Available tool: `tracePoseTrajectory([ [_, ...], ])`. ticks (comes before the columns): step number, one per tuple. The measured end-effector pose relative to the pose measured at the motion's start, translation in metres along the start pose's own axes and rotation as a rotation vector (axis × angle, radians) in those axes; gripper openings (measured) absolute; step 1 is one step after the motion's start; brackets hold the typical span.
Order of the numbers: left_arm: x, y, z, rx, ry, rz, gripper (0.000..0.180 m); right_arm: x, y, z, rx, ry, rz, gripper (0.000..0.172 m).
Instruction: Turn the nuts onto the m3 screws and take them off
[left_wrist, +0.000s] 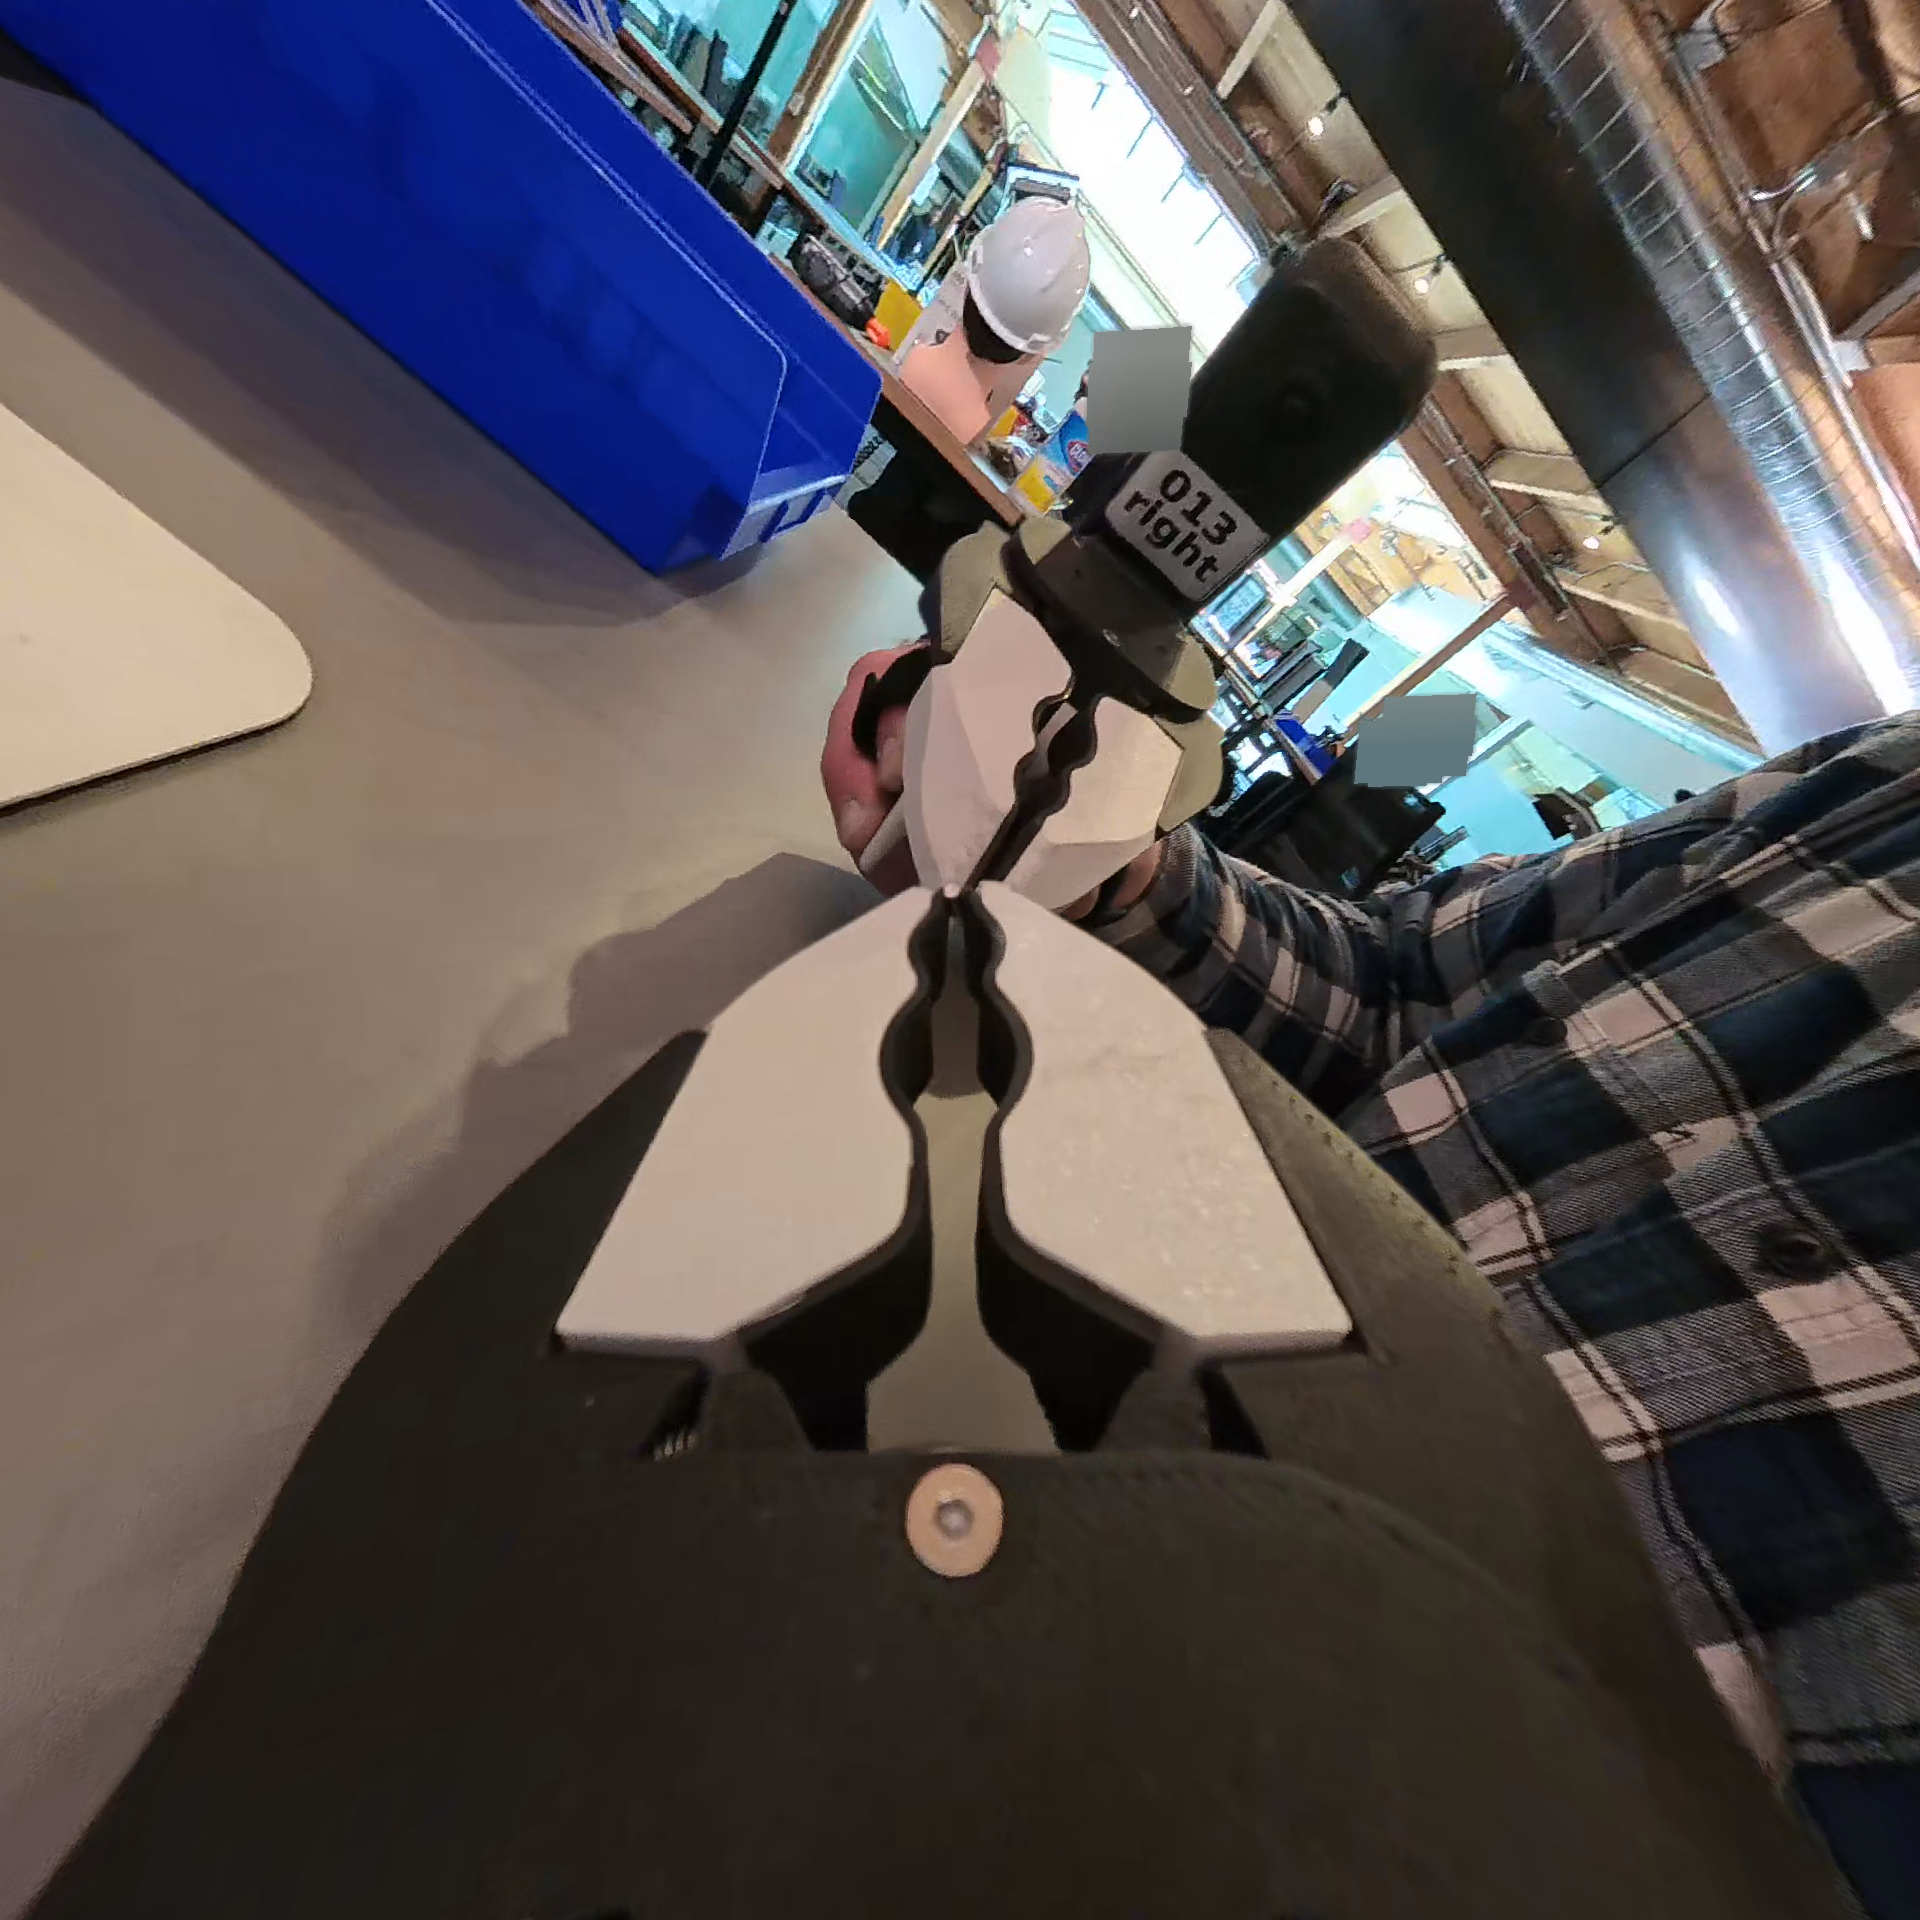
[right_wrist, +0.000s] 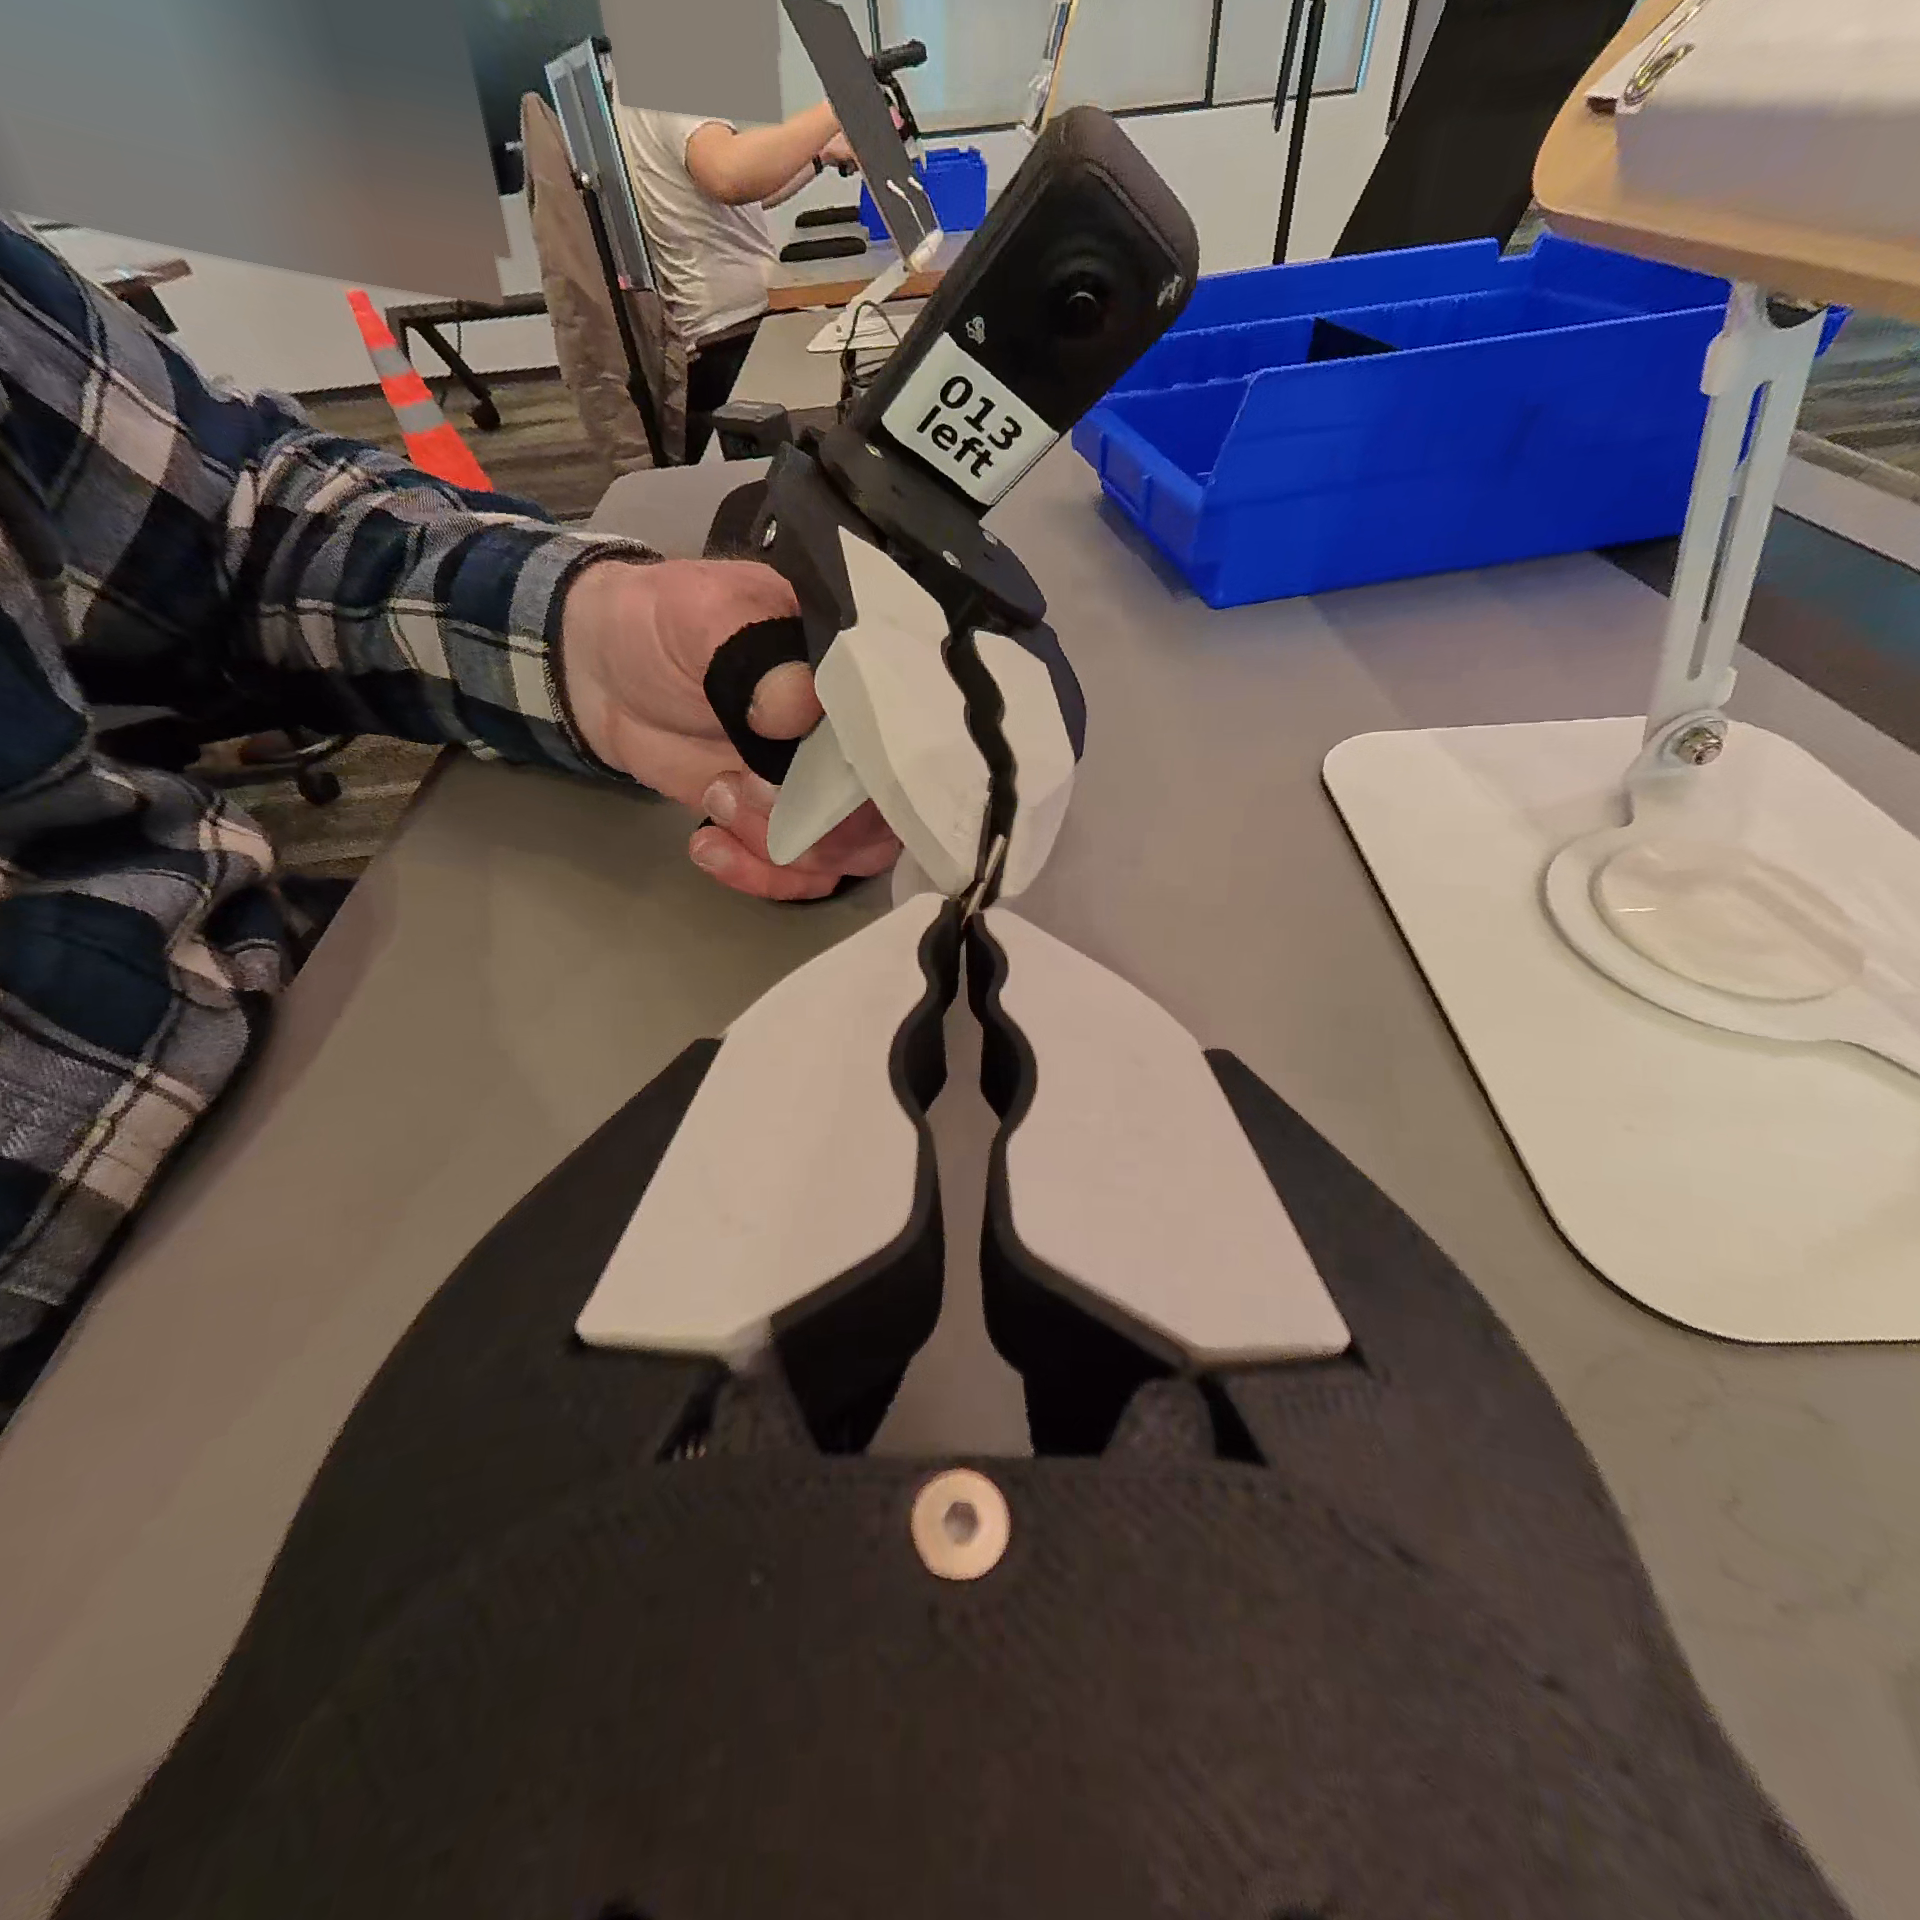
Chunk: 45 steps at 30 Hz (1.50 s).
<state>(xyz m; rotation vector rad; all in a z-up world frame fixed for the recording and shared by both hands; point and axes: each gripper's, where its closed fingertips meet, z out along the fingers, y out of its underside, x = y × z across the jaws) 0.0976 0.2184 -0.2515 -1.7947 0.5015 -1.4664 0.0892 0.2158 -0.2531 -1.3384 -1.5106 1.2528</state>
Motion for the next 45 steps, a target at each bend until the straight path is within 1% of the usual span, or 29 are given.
tracePoseTrajectory([
  [4,0.002,-0.004,0.0,0.007,0.008,0.018,0.002,0.001,-0.004,-0.002,0.011,0.016,-0.015,0.002],
  [6,0.002,-0.004,0.001,-0.02,-0.007,0.046,0.001,0.002,-0.004,-0.002,-0.006,0.017,-0.004,0.003],
  [7,0.001,-0.005,0.0,-0.035,-0.018,0.059,0.001,0.002,-0.002,-0.003,-0.02,0.011,0.007,0.01],
  [8,0.001,-0.007,-0.001,-0.047,-0.027,0.068,0.001,0.002,-0.001,-0.003,-0.034,0.008,0.009,0.014],
  [11,0.002,-0.006,-0.002,-0.129,-0.034,0.095,0.001,-0.003,0.004,-0.003,-0.084,-0.02,0.015,0.017],
  [15,0.007,-0.001,0.0,-0.248,-0.046,0.146,0.002,-0.007,0.01,0.001,-0.128,-0.052,0.026,0.004],
  [17,0.006,-0.002,0.0,-0.269,-0.062,0.168,0.002,-0.006,0.01,0.001,-0.126,-0.045,0.029,0.004],
  [20,0.009,-0.014,0.001,-0.219,-0.064,0.185,0.002,-0.002,-0.001,-0.002,-0.048,-0.023,0.062,0.003],
  [21,0.011,-0.019,0.002,-0.188,-0.061,0.188,0.009,0.0,-0.006,-0.003,-0.005,-0.019,0.082,0.003],
  [22,0.012,-0.022,0.004,-0.168,-0.055,0.184,0.023,0.001,-0.01,-0.004,0.038,-0.018,0.099,0.003],
  [23,0.013,-0.023,0.006,-0.157,-0.055,0.182,0.033,0.003,-0.014,-0.006,0.076,-0.009,0.115,0.003],
  [24,0.013,-0.024,0.009,-0.137,-0.058,0.188,0.034,0.006,-0.019,-0.007,0.112,0.0,0.13,0.003],
  [27,0.015,-0.028,0.016,-0.06,-0.042,0.169,0.025,0.009,-0.027,-0.011,0.186,0.025,0.14,0.003],
  [29,0.016,-0.033,0.016,-0.002,-0.029,0.152,0.02,0.01,-0.029,-0.013,0.194,0.046,0.119,0.003],
  [31,0.017,-0.035,0.017,0.026,-0.023,0.147,0.017,0.01,-0.029,-0.014,0.201,0.053,0.119,0.003],
  [32,0.019,-0.039,0.016,0.057,-0.023,0.168,0.008,0.01,-0.028,-0.014,0.196,0.061,0.116,0.003],
  [33,0.021,-0.042,0.015,0.08,-0.025,0.181,0.008,0.01,-0.026,-0.014,0.19,0.071,0.11,0.003],
  [35,0.022,-0.04,0.018,0.063,-0.037,0.198,0.003,0.008,-0.027,-0.014,0.192,0.079,0.101,0.003],
  [37,0.021,-0.039,0.02,0.058,-0.067,0.232,0.003,0.007,-0.028,-0.013,0.19,0.086,0.096,0.003],
  [39,0.022,-0.04,0.02,0.064,-0.06,0.224,0.002,0.006,-0.03,-0.014,0.206,0.077,0.106,0.003],
  [43,0.02,-0.04,0.019,0.037,-0.112,0.279,0.002,0.007,-0.031,-0.013,0.225,0.062,0.15,0.003],
  [44,0.02,-0.041,0.018,0.031,-0.121,0.287,0.002,0.008,-0.031,-0.016,0.223,0.072,0.146,0.008],
  [45,0.02,-0.045,0.016,0.041,-0.137,0.306,0.002,0.009,-0.033,-0.019,0.22,0.084,0.132,0.017],
])
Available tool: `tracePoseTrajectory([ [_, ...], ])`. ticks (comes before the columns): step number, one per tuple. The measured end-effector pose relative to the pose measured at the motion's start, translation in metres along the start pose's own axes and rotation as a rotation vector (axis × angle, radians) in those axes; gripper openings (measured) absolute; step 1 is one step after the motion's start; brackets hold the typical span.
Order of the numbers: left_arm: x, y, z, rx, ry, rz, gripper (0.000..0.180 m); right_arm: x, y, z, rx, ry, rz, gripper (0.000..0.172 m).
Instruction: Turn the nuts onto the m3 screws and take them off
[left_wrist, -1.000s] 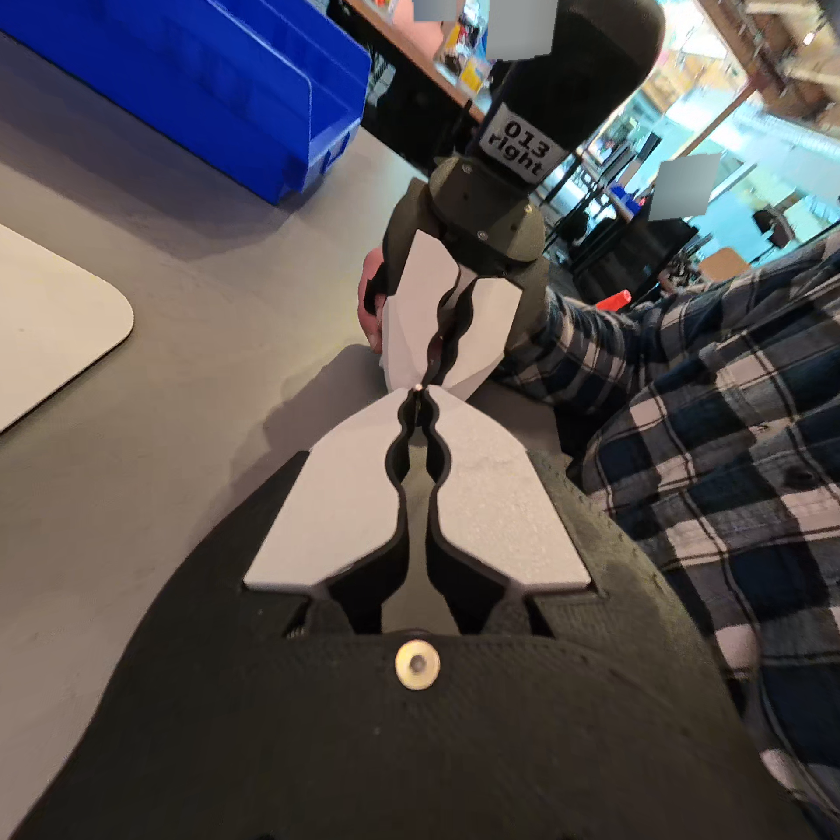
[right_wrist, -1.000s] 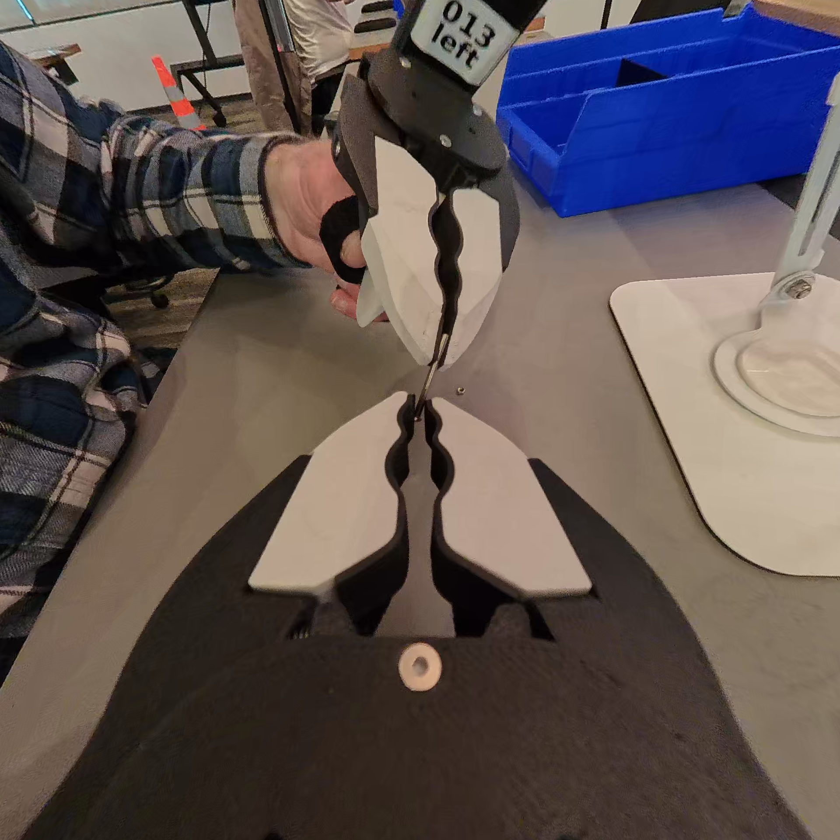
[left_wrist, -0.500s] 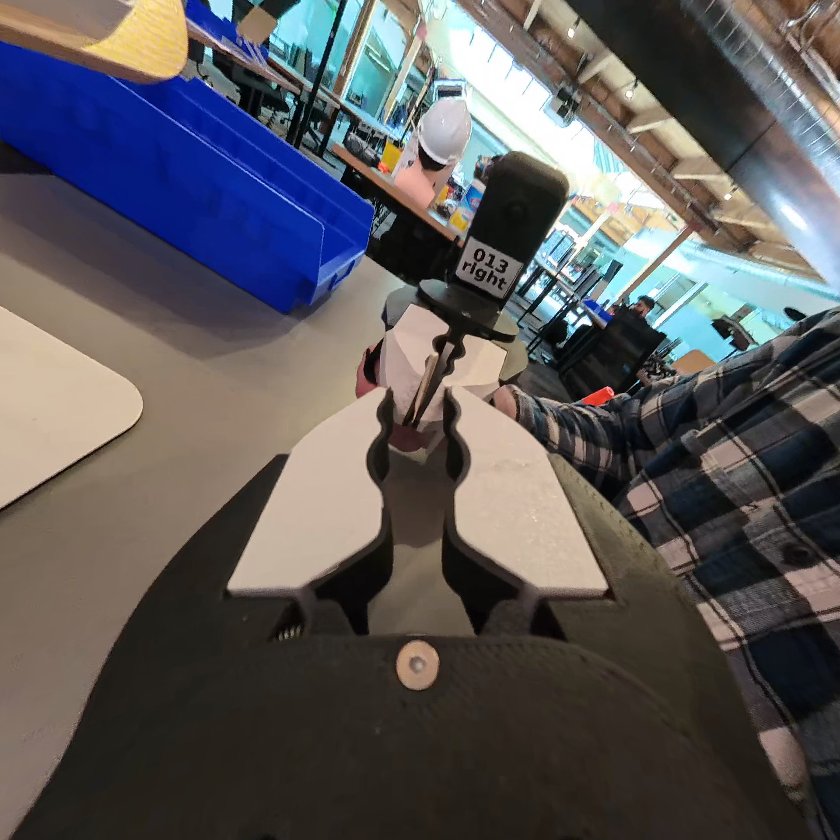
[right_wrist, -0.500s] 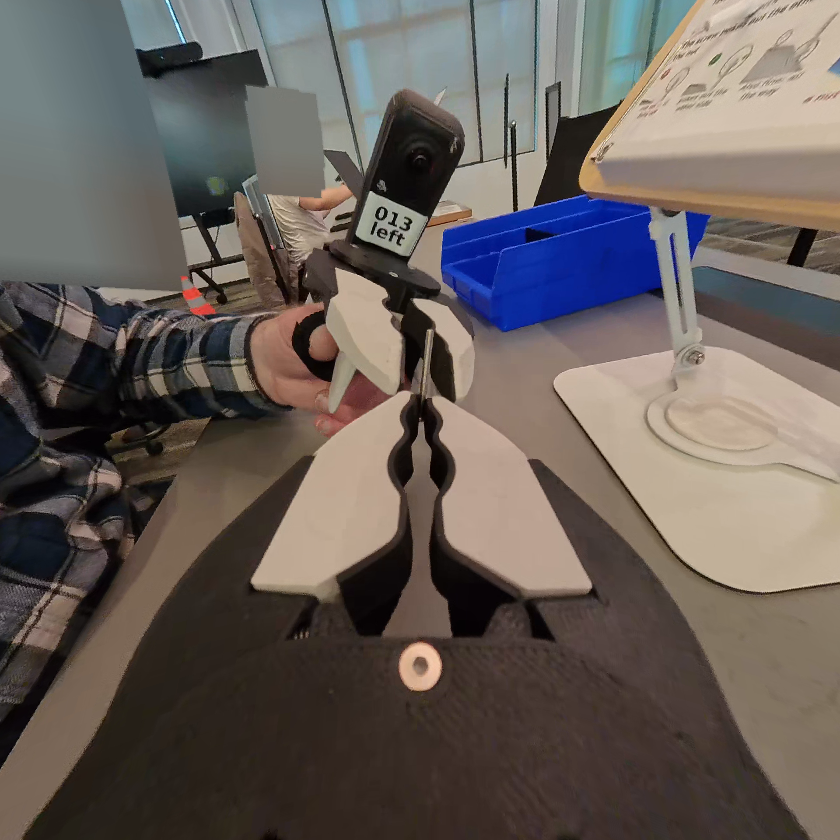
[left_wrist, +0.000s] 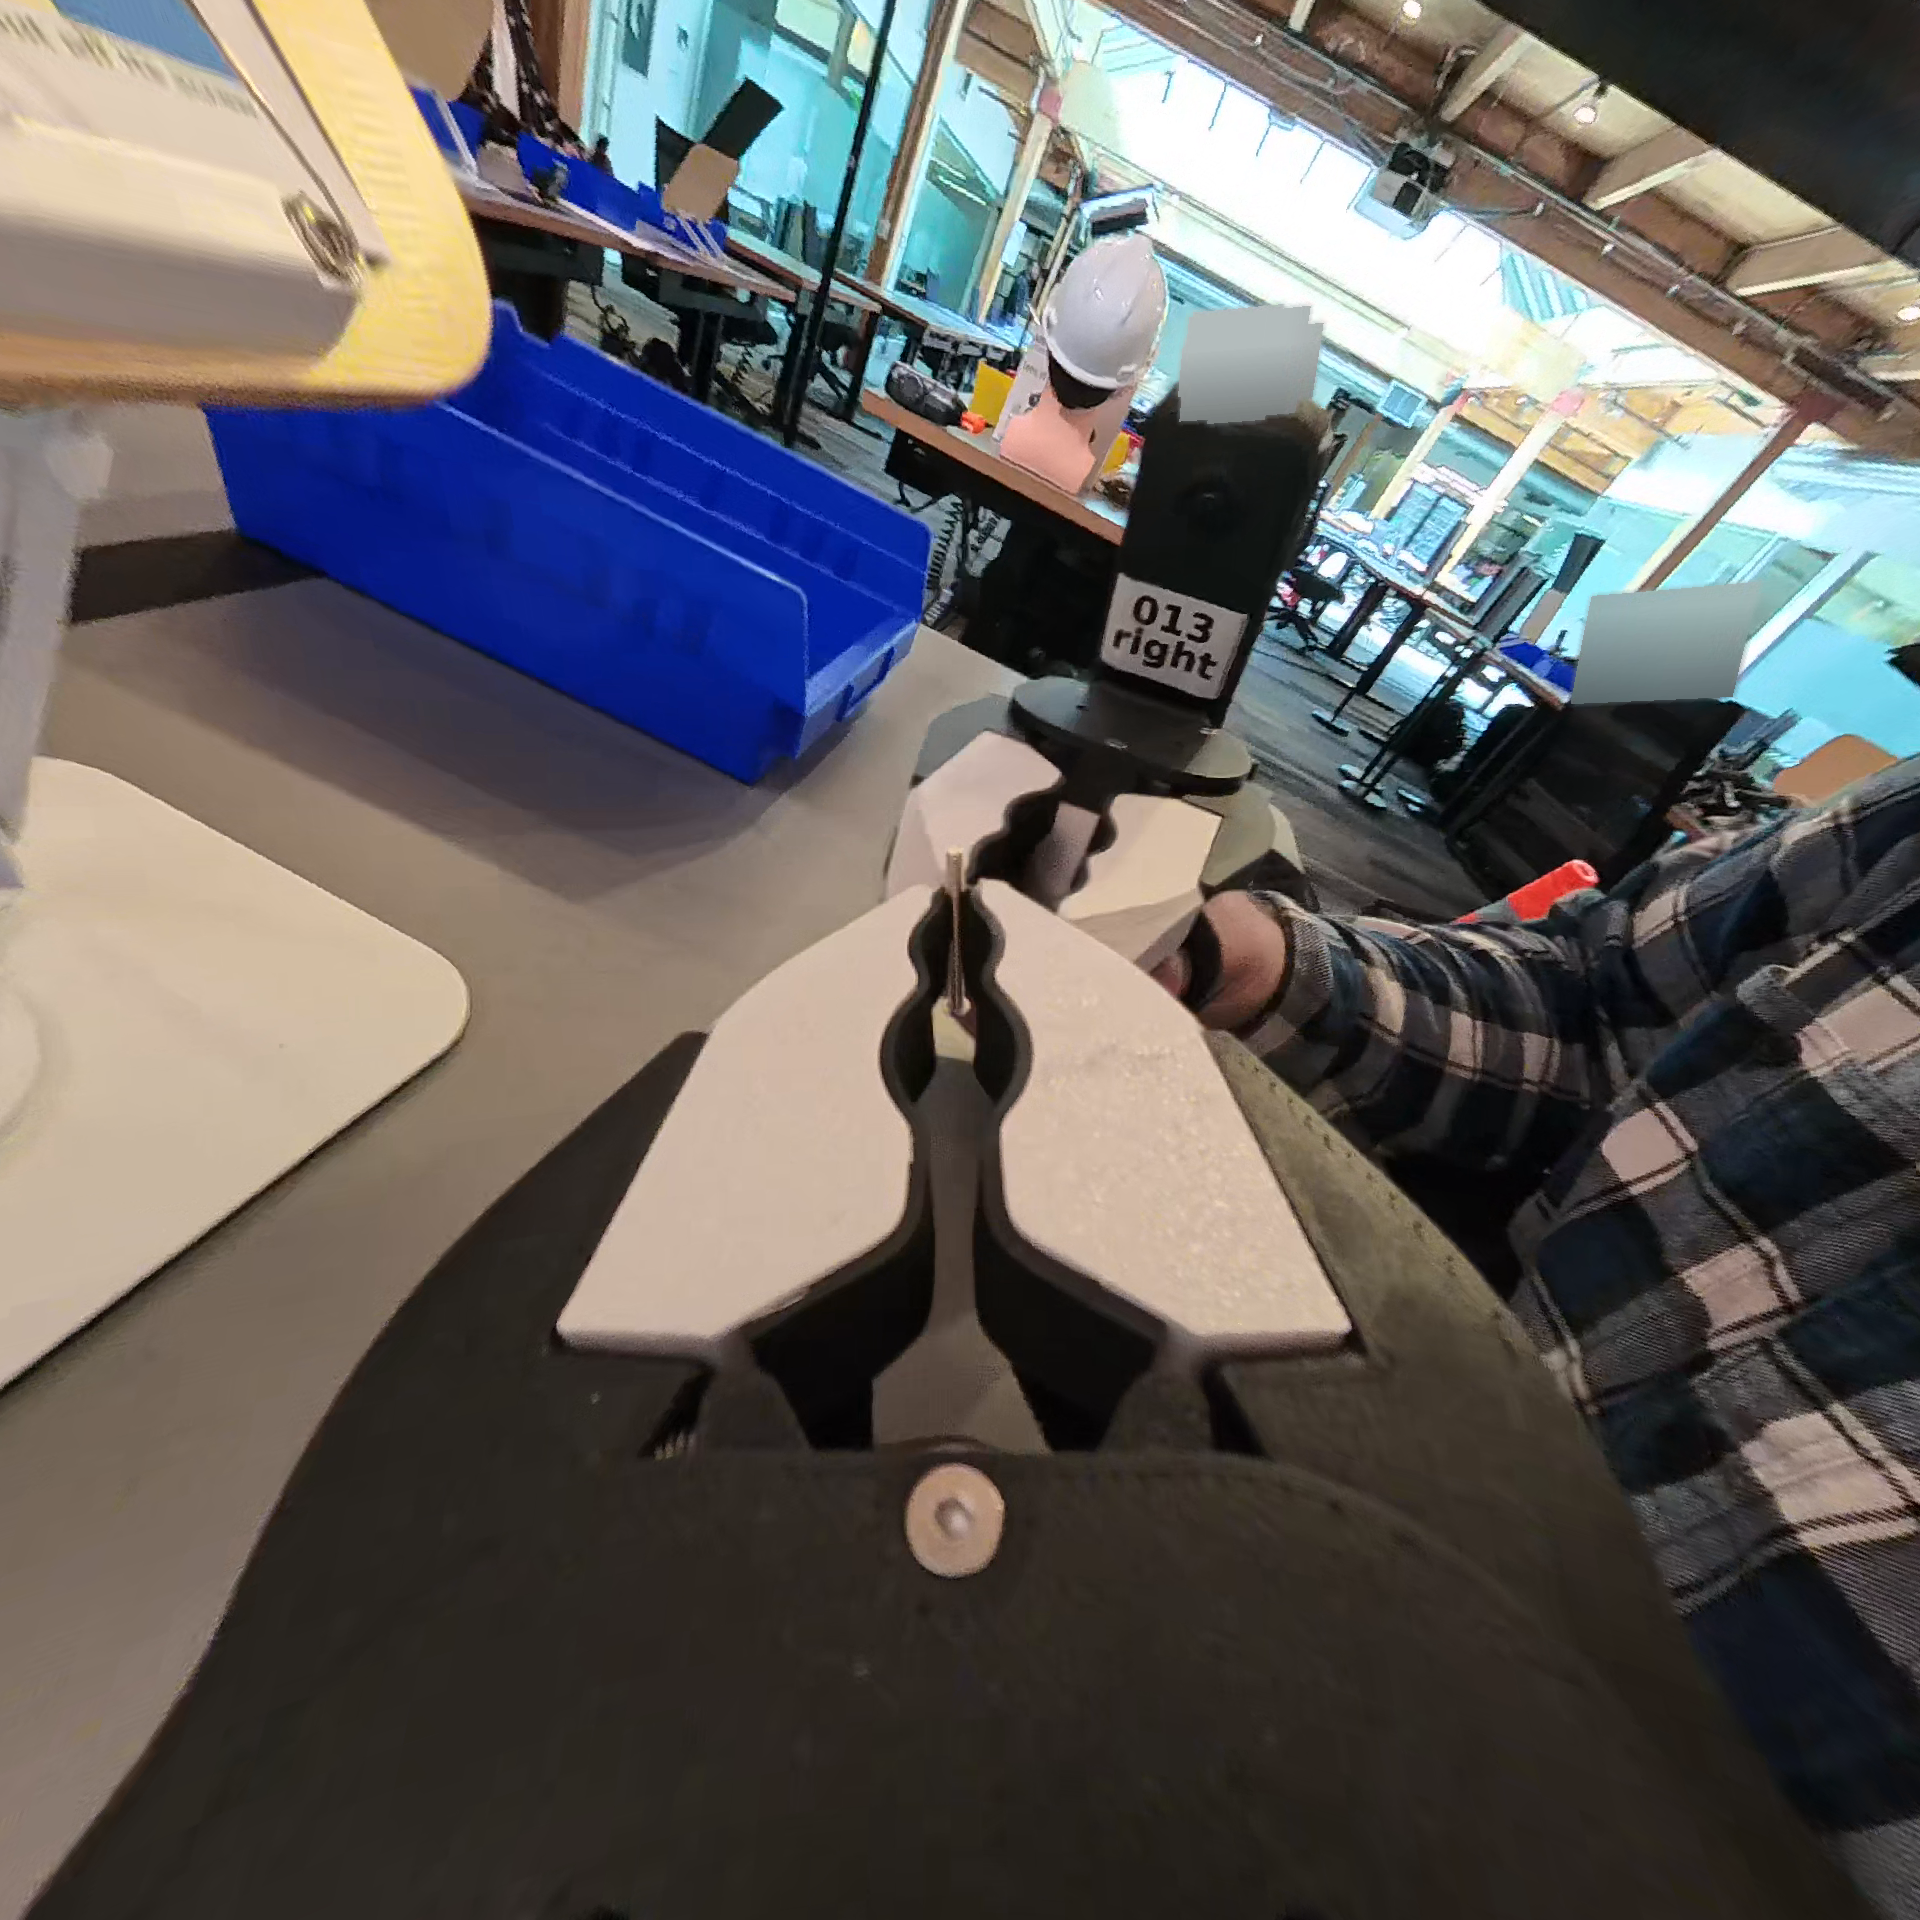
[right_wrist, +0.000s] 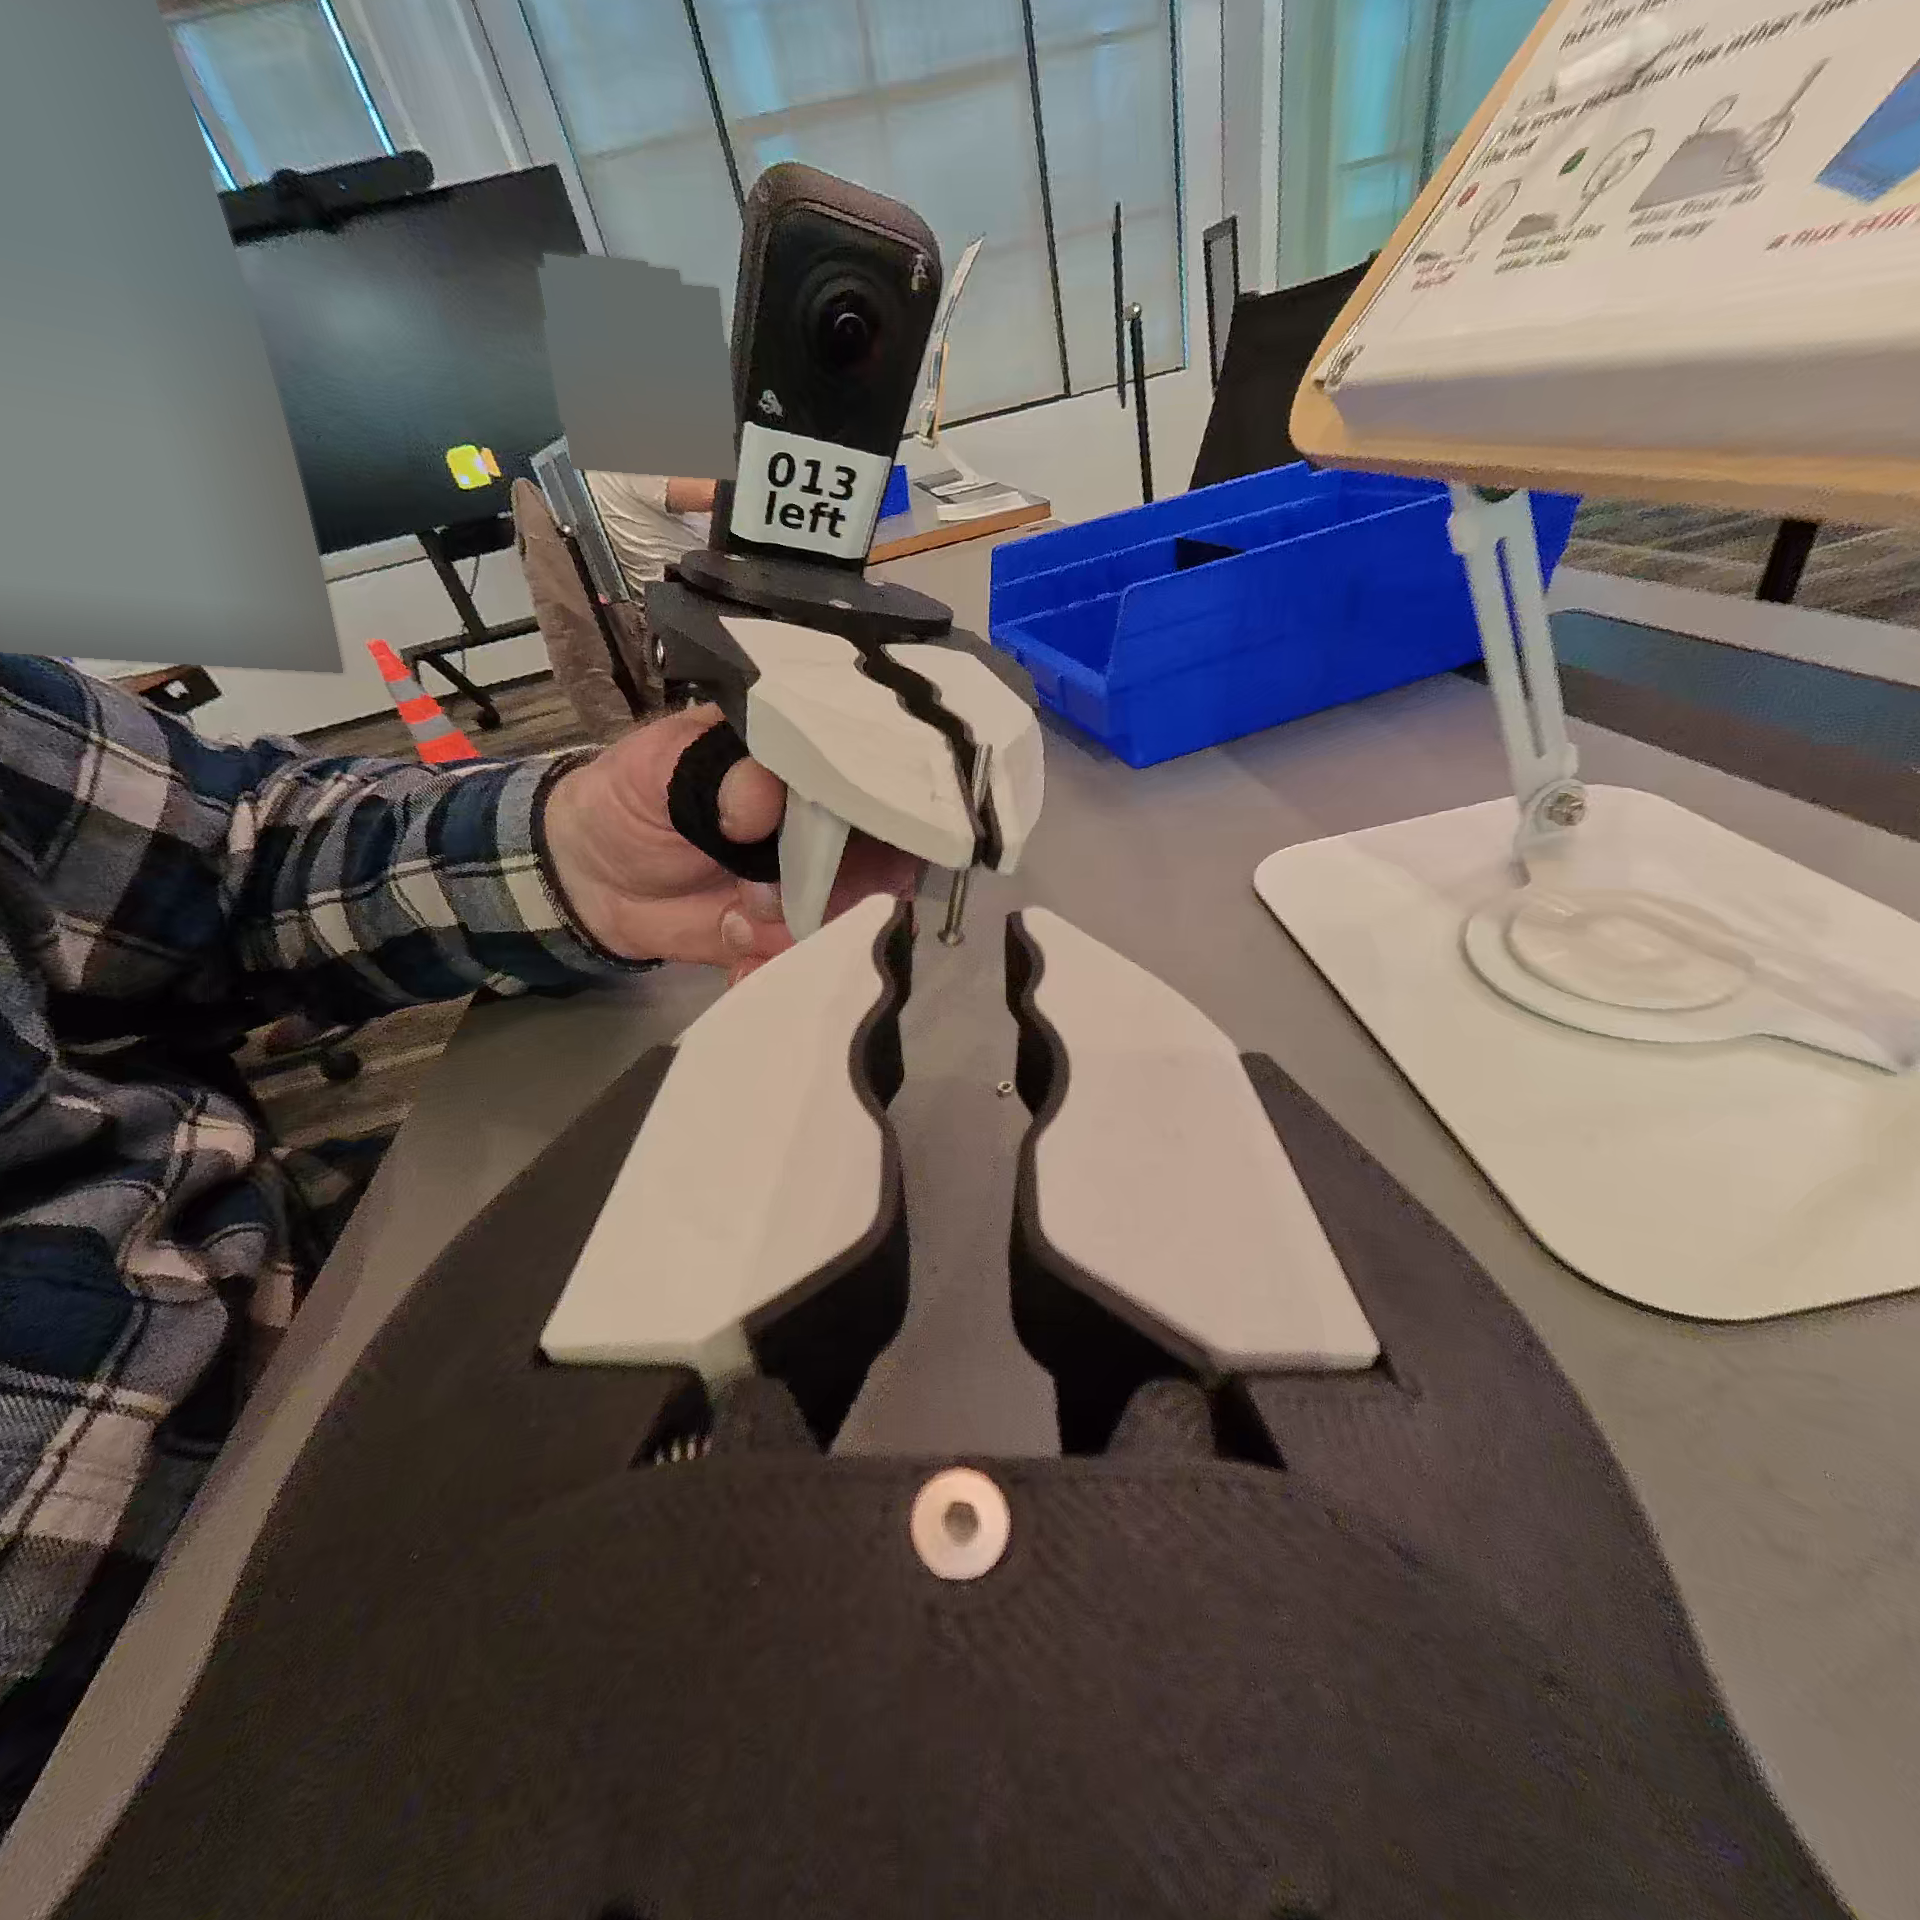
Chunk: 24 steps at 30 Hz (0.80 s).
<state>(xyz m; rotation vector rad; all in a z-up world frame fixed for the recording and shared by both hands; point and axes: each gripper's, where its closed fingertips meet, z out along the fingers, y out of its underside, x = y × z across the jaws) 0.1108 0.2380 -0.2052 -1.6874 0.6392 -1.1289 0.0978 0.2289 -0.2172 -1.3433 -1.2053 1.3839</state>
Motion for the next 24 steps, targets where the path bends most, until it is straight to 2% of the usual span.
tracePoseTrajectory([
  [4,-0.001,-0.007,-0.004,-0.031,-0.045,0.089,0.001,0.0,-0.024,-0.014,0.051,0.0,-0.052,0.018],
  [8,0.006,-0.004,0.002,-0.096,-0.053,0.167,0.002,-0.002,-0.036,-0.008,0.09,-0.028,-0.037,0.011],
  [16,0.01,0.006,0.008,-0.158,-0.023,0.164,0.002,-0.005,-0.031,-0.004,0.086,-0.128,0.023,0.003],
  [22,0.016,-0.002,0.012,-0.112,-0.009,0.184,0.002,-0.006,-0.038,-0.009,0.123,-0.144,0.035,0.002],
  [24,0.018,0.0,0.014,-0.127,0.008,0.17,0.02,-0.005,-0.044,-0.012,0.149,-0.154,0.051,0.002],
])
